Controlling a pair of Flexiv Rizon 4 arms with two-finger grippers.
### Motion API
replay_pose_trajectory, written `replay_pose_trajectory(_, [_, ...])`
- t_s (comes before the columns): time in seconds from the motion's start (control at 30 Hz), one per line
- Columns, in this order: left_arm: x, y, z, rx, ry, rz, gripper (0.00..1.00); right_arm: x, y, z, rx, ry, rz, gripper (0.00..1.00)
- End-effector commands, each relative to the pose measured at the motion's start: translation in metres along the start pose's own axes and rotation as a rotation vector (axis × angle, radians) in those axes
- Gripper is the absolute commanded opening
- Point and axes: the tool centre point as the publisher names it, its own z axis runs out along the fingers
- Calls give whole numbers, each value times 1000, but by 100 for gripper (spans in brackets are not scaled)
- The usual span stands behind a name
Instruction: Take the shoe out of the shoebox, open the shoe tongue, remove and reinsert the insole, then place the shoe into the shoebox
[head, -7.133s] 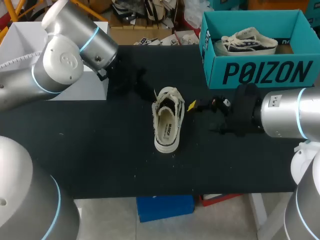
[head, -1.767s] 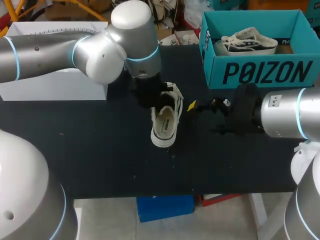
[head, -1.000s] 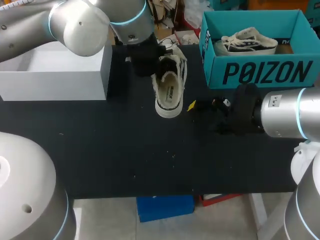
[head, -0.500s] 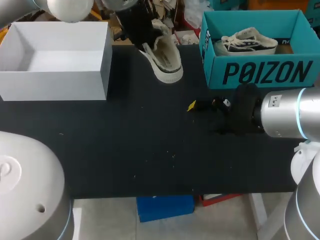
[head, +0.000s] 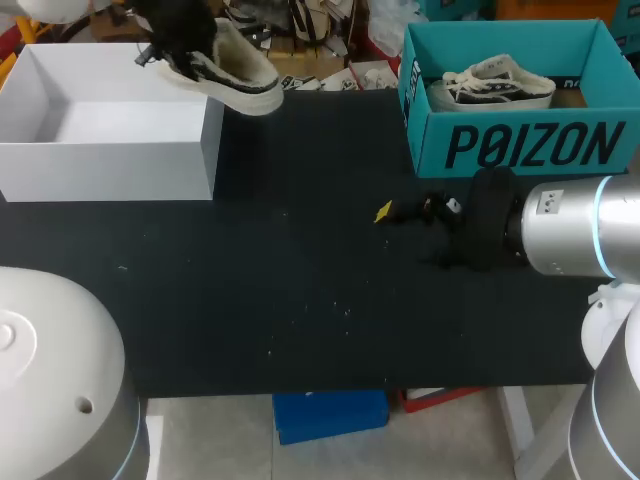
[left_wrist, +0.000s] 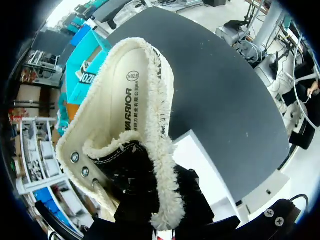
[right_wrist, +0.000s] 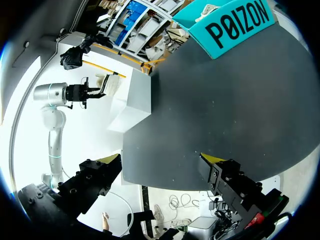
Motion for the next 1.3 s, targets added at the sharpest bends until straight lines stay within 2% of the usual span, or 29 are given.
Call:
replay_pose_trajectory(0.03, [42, 39, -8, -150, -59, -714, 0, -2, 1, -4, 7, 5, -1, 100])
replay_pose_trajectory(0.13, [56, 62, -8, -186, -59, -771, 0, -2, 1, -4, 7, 5, -1, 100])
replay_pose_trajectory(0.2, [66, 73, -7, -200, -47, -797, 0, -2, 1, -4, 7, 5, -1, 100])
replay_pose_trajectory(0.37, [85, 97, -4, -294, -22, -815, 0, -2, 1, -4, 7, 5, -1, 100])
replay_pose_trajectory(0.6, [102, 124, 4, -334, -6, -853, 0, -2, 1, -4, 7, 5, -1, 100])
replay_pose_trajectory(0.83, [103, 143, 15, -347, 11, -849, 0, -2, 1, -4, 7, 5, -1, 100])
replay_pose_trajectory(1.13, [92, 151, 42, -284, 42, -752, 0, -2, 1, -4, 7, 5, -1, 100])
replay_pose_trajectory(1.3, [88, 157, 49, -271, 51, -696, 0, -2, 1, -4, 7, 5, -1, 100])
